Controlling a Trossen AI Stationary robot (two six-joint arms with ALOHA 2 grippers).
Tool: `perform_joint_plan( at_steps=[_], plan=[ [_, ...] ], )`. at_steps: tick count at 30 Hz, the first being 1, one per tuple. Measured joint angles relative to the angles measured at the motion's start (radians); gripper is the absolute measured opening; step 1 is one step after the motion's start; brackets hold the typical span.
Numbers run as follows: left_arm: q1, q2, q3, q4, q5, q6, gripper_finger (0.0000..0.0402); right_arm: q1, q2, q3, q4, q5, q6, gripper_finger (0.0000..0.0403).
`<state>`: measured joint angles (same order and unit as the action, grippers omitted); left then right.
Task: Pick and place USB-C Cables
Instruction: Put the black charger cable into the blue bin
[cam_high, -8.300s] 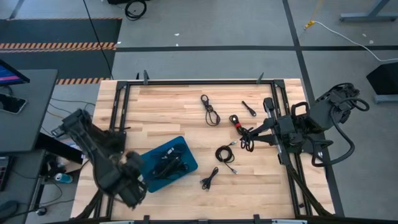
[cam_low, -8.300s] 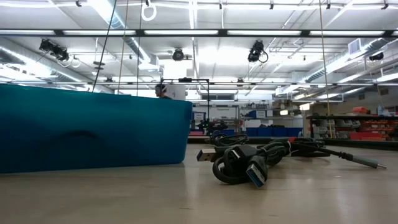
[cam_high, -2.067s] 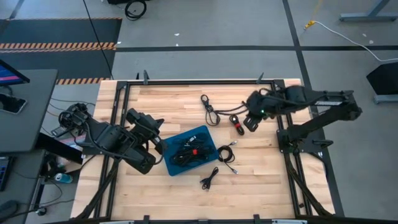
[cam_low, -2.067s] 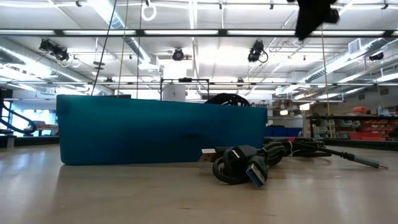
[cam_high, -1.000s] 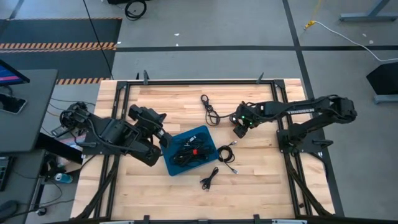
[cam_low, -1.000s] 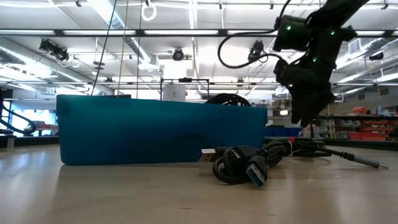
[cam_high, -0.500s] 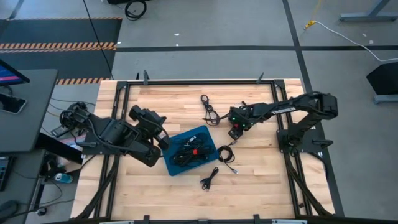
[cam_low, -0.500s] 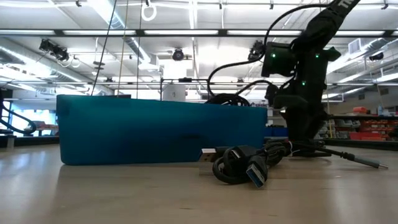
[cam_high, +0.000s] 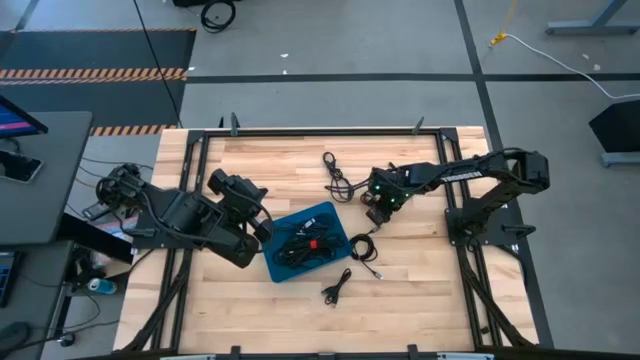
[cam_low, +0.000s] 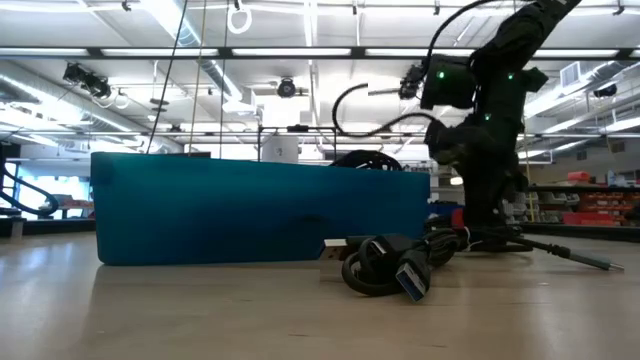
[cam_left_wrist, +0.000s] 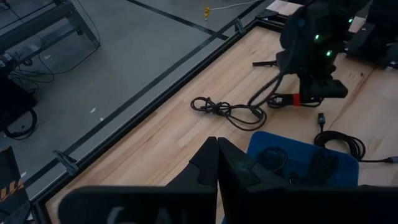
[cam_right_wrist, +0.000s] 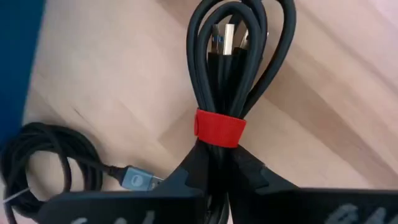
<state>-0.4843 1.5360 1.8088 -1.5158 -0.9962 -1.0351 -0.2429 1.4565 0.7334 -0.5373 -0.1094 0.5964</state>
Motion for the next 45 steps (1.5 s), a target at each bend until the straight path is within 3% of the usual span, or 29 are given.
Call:
perform_joint_plan(
  at_steps=[8,14,18,27,37,45],
  plan=[
    [0.000,0.000,0.000,0.000,0.000,0.000,0.0005,0.056,-0.136,0.053,-0.001,-0.013,0.017,0.0032],
    [0.000,0.000,0.000,0.000,0.000,0.000,0.0005,0.099,-0.207,0.234,0.001,-0.031,-0.102,0.0032],
    [0.000,0.000,0.000,0.000,0.000,0.000,0.0005,0.114,-0.191,0.383,-0.001,-0.103,-0.193,0.0032],
    [0.000,0.000,0.000,0.000,-0.001,0.000,0.0005,0.145,-0.023,0.605,-0.071,-0.210,-0.330,0.0032],
    [0.000,0.000,0.000,0.000,-0.001,0.000,0.0005,0.219,0.223,0.617,-0.072,-0.382,-0.391,0.0032],
    [0.000,0.000,0.000,0.000,-0.001,0.000,0.0005,0.266,0.323,0.617,-0.067,-0.415,-0.436,0.0032]
  ],
)
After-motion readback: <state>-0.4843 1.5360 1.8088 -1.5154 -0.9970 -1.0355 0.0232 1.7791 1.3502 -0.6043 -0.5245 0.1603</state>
